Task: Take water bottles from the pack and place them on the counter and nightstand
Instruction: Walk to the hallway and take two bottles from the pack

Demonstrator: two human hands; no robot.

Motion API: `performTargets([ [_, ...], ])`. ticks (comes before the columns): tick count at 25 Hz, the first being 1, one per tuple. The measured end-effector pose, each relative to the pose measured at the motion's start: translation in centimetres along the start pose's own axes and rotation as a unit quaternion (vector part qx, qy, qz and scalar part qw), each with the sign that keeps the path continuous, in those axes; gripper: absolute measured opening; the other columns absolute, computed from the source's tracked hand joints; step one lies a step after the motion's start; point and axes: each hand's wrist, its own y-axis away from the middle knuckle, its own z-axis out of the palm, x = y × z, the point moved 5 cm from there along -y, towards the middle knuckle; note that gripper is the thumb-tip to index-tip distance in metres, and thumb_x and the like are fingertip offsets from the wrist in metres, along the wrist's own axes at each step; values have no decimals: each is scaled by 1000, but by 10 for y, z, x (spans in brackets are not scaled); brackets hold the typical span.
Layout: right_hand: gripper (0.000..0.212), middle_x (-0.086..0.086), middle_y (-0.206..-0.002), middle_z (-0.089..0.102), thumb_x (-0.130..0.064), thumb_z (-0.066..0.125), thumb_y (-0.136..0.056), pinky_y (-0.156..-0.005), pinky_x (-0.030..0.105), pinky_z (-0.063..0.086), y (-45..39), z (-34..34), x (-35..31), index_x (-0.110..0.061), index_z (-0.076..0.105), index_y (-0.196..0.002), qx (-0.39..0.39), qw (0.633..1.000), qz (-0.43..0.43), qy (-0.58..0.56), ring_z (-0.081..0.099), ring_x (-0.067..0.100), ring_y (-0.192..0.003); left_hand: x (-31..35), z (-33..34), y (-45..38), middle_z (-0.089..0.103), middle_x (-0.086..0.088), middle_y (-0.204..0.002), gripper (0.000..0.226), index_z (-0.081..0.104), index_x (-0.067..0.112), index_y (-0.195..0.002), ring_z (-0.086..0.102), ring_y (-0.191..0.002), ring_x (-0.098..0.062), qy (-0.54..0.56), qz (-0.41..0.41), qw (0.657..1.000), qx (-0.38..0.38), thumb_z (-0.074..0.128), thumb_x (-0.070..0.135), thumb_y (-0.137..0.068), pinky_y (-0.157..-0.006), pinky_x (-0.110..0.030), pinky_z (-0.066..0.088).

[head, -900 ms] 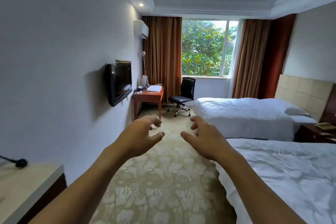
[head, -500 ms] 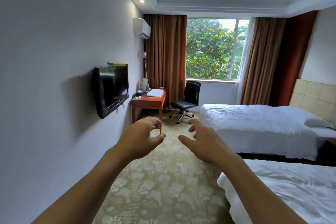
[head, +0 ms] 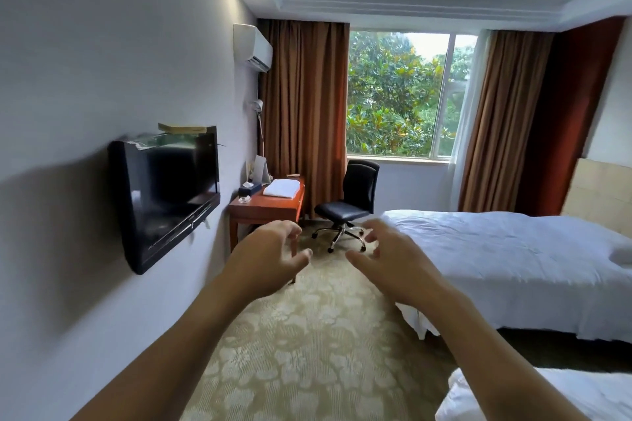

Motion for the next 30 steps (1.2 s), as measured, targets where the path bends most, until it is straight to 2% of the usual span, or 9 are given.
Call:
performTargets([
  [5,66,-5,-130,59,-54,63,-83,-92,35,52,-132,34,50,-27,42,-140,2,1000,1,-10,59,14,-109,-50,53,-123,65,5,-127,52,57,22,-130,59,-109,-9,-12,4,1000,-8,63,50,-86,-92,-32,53],
  [11,65,1,-137,57,-50,63,-87,-93,33,50,-308,82,136,-23,42,-141,-10,999,-28,-10,58,19,-118,-107,142,-285,66,5,-126,49,58,22,-128,59,-107,-7,-23,5,1000,-1,64,47,-87,-90,-25,50],
  [17,66,3,-136,57,-50,62,-87,-91,31,50,-496,97,215,-19,41,-142,-19,999,-46,-20,59,18,-115,-145,208,-463,67,7,-120,45,61,23,-124,60,-103,-7,-40,-10,999,16,64,46,-86,-88,-27,51],
  [22,66,1,-132,59,-49,61,-88,-92,33,50,-609,109,258,-22,38,-143,-25,998,-50,-32,59,17,-112,-175,250,-578,68,6,-120,44,61,22,-124,60,-99,-6,-47,-15,999,8,64,46,-87,-84,-26,51],
  [25,65,1,-130,60,-48,61,-89,-87,31,51,-676,124,284,-21,37,-143,-18,998,-58,-31,60,17,-111,-200,282,-640,68,8,-116,42,62,23,-121,62,-95,-6,-43,-10,999,14,63,47,-87,-79,-24,50],
  [30,63,1,-130,60,-46,60,-90,-78,23,42,-794,168,317,-20,38,-143,-28,997,-67,-16,60,16,-104,-263,331,-745,68,8,-117,44,62,23,-123,63,-96,-7,-32,-8,999,23,63,48,-86,-82,-29,55],
])
